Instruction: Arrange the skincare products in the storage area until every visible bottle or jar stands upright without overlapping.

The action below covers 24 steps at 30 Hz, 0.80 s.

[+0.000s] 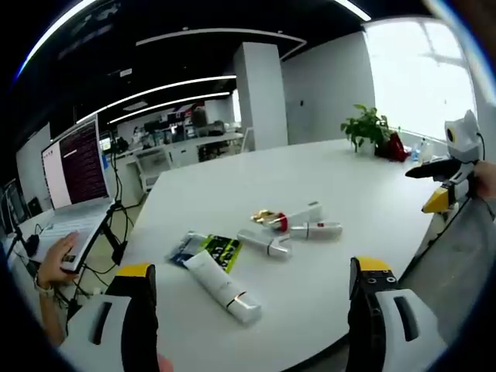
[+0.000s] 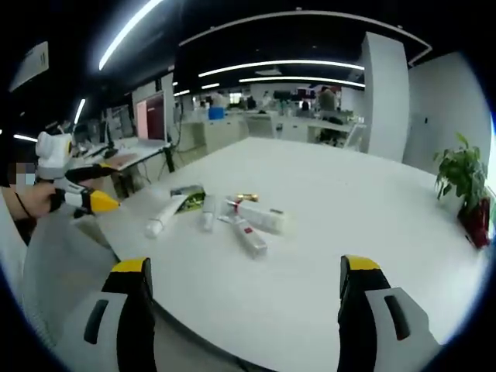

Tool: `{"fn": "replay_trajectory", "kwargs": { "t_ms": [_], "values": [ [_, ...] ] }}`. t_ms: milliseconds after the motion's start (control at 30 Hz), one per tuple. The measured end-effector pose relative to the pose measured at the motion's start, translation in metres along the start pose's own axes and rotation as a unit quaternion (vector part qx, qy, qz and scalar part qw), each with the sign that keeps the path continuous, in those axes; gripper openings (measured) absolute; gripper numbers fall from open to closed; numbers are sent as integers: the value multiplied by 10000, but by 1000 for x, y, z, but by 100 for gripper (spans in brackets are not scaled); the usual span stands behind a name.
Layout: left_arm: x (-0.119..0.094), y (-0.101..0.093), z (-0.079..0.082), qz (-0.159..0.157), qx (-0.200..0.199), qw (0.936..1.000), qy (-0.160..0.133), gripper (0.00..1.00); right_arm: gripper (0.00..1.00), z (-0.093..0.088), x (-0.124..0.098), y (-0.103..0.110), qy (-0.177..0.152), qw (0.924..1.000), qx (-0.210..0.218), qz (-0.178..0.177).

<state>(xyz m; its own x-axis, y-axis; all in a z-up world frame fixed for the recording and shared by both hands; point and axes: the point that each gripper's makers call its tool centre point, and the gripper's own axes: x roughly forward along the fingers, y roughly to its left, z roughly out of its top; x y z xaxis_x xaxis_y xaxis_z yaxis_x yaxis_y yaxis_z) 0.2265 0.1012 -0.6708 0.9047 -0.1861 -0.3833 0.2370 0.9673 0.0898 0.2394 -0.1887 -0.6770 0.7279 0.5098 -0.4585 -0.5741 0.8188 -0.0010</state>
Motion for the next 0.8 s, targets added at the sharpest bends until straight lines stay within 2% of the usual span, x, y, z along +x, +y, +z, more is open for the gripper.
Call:
{"fn": "replay_trajectory", "kwargs": {
  "t_ms": [800],
  "values": [
    [-1, -3, 1, -12, 21, 10000, -5, 99, 100, -3, 1, 1, 82, 10000, -31, 23]
  ]
}}
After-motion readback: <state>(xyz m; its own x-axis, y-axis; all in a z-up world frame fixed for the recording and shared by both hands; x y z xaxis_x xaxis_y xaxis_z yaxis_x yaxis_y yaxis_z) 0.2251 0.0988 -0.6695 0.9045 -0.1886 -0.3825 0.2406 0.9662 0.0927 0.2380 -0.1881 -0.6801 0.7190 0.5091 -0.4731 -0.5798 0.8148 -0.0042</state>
